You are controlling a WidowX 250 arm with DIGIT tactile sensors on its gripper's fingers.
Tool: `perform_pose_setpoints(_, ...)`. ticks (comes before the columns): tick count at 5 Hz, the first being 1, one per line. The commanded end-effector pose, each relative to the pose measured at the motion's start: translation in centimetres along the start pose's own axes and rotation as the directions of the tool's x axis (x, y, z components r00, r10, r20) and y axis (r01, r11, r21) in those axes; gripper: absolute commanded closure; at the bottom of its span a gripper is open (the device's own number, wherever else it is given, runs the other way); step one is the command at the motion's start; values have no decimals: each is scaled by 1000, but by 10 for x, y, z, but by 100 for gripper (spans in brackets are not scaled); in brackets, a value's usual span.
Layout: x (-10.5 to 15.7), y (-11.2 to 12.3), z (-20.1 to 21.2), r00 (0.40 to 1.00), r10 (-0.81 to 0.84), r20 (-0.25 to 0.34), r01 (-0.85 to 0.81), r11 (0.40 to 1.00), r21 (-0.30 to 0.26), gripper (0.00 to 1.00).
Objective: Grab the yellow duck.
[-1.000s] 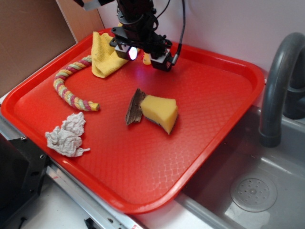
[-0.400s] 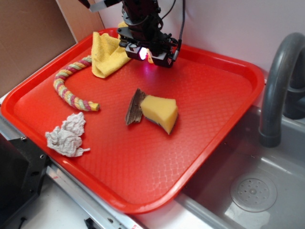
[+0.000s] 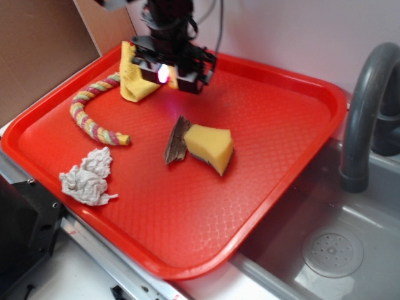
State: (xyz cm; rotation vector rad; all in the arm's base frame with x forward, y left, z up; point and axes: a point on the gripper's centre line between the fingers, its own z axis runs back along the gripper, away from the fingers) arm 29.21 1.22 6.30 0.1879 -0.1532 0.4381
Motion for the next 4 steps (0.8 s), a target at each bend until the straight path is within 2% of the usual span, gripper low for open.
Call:
perform_pose_setpoints(1, -46, 17, 100, 995, 2, -99, -22, 981, -195, 100)
perform_pose_setpoints(2, -70, 38, 140, 991, -11, -132, -26, 960, -280, 100)
perform_pose_setpoints(3, -80, 46, 151, 991, 0, -134, -40, 956, -290, 100)
perform_pose_setpoints(4, -78, 41, 143, 990, -15, -142, -18, 973, -228, 100)
